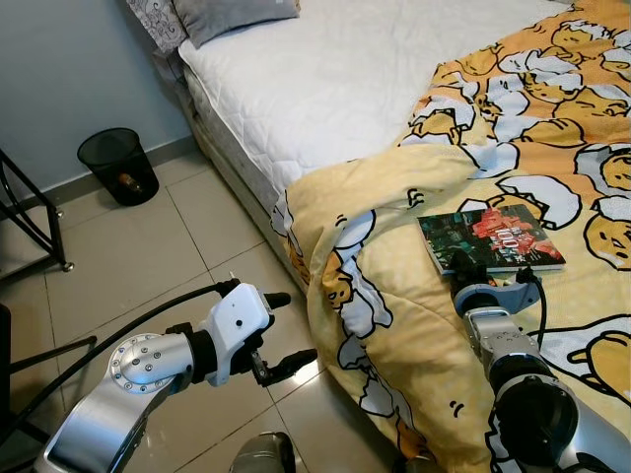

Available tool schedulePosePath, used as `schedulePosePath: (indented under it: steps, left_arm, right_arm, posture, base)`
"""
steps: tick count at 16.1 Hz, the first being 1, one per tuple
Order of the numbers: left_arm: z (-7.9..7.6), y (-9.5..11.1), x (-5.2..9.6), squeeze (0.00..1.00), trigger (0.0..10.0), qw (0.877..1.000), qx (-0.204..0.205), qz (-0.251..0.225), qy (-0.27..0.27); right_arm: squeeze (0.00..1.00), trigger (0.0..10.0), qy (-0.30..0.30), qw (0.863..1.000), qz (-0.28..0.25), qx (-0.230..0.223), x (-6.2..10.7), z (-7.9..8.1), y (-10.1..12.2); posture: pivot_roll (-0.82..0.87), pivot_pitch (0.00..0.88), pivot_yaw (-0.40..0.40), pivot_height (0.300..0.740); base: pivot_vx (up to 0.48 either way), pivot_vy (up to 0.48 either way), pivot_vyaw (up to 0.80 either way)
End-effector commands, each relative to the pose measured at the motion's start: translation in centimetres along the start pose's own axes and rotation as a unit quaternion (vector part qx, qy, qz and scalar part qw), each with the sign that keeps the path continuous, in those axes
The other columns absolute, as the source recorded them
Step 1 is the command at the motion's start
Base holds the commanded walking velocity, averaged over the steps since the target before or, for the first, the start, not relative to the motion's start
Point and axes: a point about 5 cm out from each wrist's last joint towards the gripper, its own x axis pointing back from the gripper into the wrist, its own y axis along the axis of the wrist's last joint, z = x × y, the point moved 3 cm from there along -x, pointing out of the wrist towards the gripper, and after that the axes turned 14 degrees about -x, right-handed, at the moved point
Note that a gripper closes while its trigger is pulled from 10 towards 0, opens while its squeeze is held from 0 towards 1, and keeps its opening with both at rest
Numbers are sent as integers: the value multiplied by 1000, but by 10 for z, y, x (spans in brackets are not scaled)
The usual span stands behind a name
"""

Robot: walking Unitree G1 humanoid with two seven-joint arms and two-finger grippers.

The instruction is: Clean up the room

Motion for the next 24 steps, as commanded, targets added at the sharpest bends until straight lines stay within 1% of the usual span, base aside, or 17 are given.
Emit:
schedulePosePath:
  steps: [1,6,8,10,11,12,13,14,15,16,17,18,19,20,21,23,24]
  left_arm:
    - [4,0,3,753,10000,1000,-4,5,6]
    - [5,1,-4,753,10000,1000,-1,-3,23]
    - [9,3,-7,753,10000,998,14,-17,53]
    - [15,2,-7,741,10000,993,36,-23,109]
    - [23,-3,-7,729,10000,987,43,-8,156]
    - [28,-7,-6,722,10000,982,46,1,184]
    - [36,-11,-4,706,10000,971,54,13,232]
    - [40,-12,-4,686,10000,966,58,12,253]
    - [43,-12,-4,686,10000,962,60,11,266]
    - [46,-15,-3,690,10000,955,67,18,289]
    - [49,-20,-3,686,10000,946,76,28,315]
    - [54,-25,1,682,10000,934,90,41,343]
    - [56,-28,3,682,10000,927,99,47,359]
    - [58,-32,3,306,10000,925,113,53,359]
    - [57,-33,0,129,10000,926,115,56,354]
    - [59,-31,-6,63,10000,927,99,58,357]
    - [62,-30,-6,90,10000,915,86,51,390]
  right_arm:
    - [0,0,-3,1000,0,-2,-2,3,-3]
    - [0,0,10,1000,-5,6,-3,9,3]
    - [0,0,56,997,-6,59,-2,23,12]
    - [0,0,101,983,-20,153,9,37,24]
    - [0,0,123,967,-36,222,21,52,27]
    - [0,0,135,956,-45,257,29,61,25]
    - [0,7333,145,934,-62,320,42,74,18]
    - [0,10000,146,920,-71,356,47,77,15]
    - [0,10000,147,911,-77,378,50,79,13]
    - [0,10000,135,891,-83,426,53,76,8]
    - [0,10000,114,863,-88,484,58,69,2]
    - [0,10000,92,851,-88,510,62,60,-4]
    - [0,10000,83,848,-88,516,64,57,-7]
    - [0,10000,74,844,-96,523,67,56,-12]
    - [0,10000,72,841,-99,527,68,60,-16]
    - [0,10000,70,847,-82,520,68,67,-21]
    - [0,10000,51,834,-122,536,65,70,-14]
  posture:
    - [201,117,81,740]
    - [169,60,50,740]
    - [131,15,42,740]
    - [83,0,47,740]
    - [40,0,59,740]
    - [34,0,61,740]
    - [17,0,63,740]
    - [8,0,56,740]
    - [8,0,56,740]
    - [2,0,45,740]
    - [2,0,24,740]
    - [6,0,17,740]
    - [6,0,17,740]
    - [-1,0,20,740]
    - [-8,0,27,740]
    - [-28,0,40,740]
    - [-10,0,26,740]
  base:
    - [0,0,0]
    - [0,0,0]
    - [0,0,0]
    - [0,0,0]
    - [0,0,0]
    - [0,0,0]
    - [0,0,0]
    - [0,0,0]
    - [0,0,0]
    - [0,0,0]
    - [0,0,0]
    - [0,0,-800]
    - [0,0,-800]
    - [0,0,-800]
    - [0,0,-800]
    - [0,0,-800]
    - [0,0,-800]
